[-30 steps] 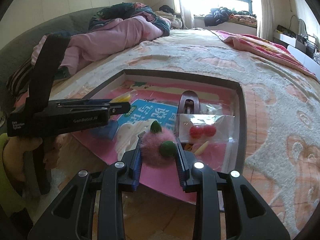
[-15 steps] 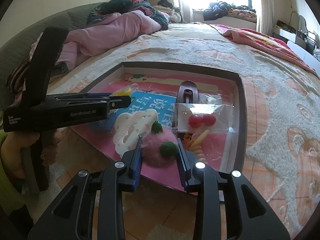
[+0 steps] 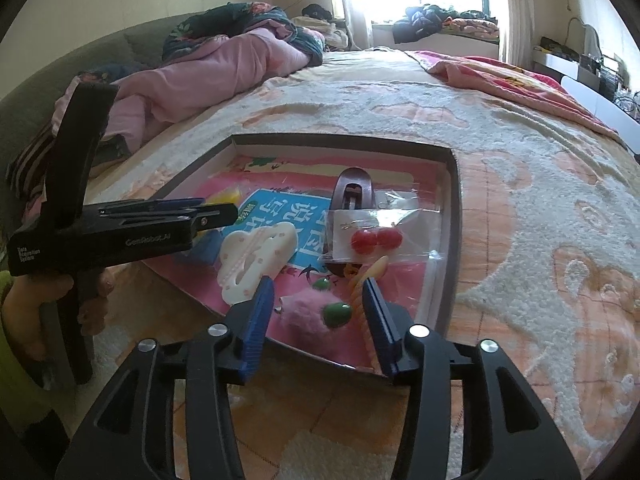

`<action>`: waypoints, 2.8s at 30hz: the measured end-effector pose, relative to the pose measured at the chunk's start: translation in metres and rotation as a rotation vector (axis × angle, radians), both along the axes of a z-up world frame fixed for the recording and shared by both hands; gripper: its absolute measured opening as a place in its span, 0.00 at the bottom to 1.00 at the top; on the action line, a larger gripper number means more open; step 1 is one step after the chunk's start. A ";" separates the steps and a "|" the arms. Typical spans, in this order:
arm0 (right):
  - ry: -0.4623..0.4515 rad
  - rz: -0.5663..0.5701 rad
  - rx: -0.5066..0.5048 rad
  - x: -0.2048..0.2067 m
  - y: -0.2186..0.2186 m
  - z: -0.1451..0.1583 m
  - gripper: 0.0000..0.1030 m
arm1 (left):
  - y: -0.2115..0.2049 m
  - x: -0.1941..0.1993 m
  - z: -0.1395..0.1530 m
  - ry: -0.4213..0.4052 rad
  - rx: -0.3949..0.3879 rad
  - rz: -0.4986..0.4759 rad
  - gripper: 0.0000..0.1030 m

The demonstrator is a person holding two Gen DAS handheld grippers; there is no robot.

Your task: Organize jewelry

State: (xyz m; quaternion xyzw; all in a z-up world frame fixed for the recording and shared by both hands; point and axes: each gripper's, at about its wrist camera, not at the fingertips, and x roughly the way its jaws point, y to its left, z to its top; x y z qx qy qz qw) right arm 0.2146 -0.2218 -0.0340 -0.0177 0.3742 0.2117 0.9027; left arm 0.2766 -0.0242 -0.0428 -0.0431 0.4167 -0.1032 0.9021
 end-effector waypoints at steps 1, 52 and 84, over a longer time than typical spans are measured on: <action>-0.004 -0.003 0.003 -0.001 -0.001 0.002 0.49 | 0.001 -0.002 0.002 -0.003 0.000 0.003 0.44; -0.228 -0.141 0.059 -0.108 -0.032 0.050 0.93 | 0.012 -0.152 0.051 -0.241 0.075 0.088 0.89; -0.371 -0.225 0.034 -0.148 -0.030 0.020 0.93 | 0.006 -0.188 0.020 -0.308 0.056 0.118 0.89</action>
